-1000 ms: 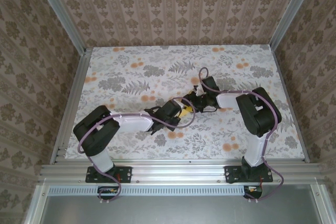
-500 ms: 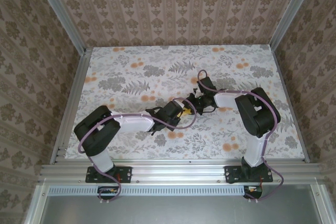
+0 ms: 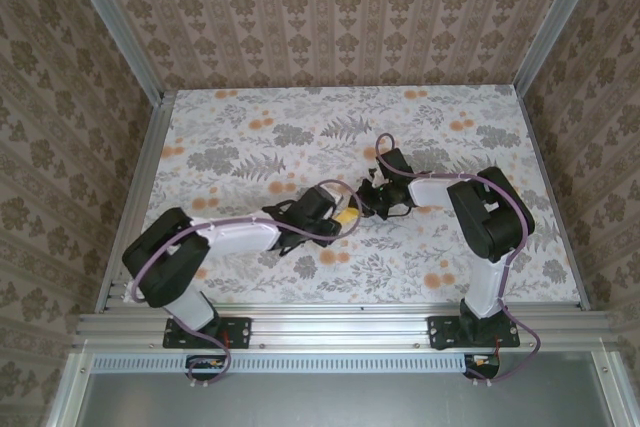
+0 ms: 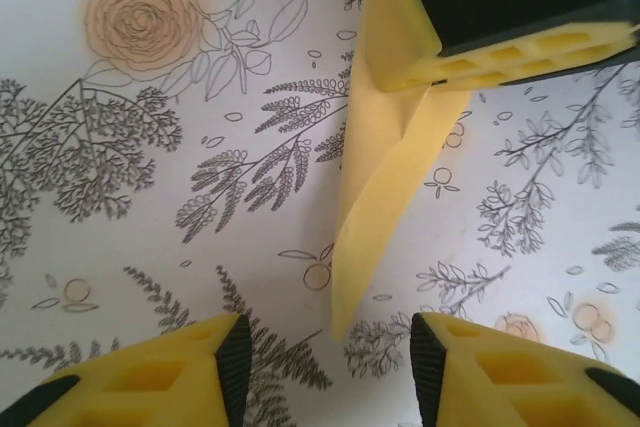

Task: Fold a paper plane with a square sheet of paper (pick it up from the middle)
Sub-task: Fold the wing for the fifth time at the center of the table.

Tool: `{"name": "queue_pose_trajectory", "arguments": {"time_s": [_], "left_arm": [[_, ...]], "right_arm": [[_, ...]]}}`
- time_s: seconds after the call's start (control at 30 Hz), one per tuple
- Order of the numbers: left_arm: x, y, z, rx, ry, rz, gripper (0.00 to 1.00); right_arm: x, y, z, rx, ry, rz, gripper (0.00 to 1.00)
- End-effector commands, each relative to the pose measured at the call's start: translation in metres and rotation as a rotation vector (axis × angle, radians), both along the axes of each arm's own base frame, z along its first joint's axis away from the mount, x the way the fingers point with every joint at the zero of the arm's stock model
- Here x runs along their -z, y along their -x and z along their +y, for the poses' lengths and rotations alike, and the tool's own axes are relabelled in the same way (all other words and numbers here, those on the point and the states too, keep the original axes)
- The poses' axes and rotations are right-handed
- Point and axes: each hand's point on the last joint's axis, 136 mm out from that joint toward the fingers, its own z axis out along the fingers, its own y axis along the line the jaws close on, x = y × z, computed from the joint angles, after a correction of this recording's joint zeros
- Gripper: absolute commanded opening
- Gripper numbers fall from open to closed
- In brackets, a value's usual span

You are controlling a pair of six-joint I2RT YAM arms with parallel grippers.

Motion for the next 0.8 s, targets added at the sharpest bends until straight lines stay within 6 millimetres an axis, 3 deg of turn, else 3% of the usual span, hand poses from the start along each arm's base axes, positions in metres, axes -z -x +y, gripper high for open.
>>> {"name": "queue_pose_trajectory", "arguments": {"time_s": [0.0, 0.17, 0.43, 0.77], "left_arm": [[-0.019, 0.008, -0.007, 0.012, 0.188, 0.112, 0.53], [-0.026, -0.004, -0.005, -0.066, 0.36, 0.234, 0.53], [-0.018, -0.013, -0.006, -0.119, 0.503, 0.35, 0.49], [0.009, -0.01, -0.005, -0.149, 0.481, 0.409, 0.38]], "right_arm": [[-0.002, -0.001, -0.003, -0.066, 0.005, -0.08, 0.05], [-0.011, 0.009, 0.01, -0.206, -0.086, -0.136, 0.05], [-0.025, 0.03, 0.03, -0.351, -0.183, -0.166, 0.04], [-0.006, 0.035, 0.032, -0.431, -0.135, -0.156, 0.05]]}}
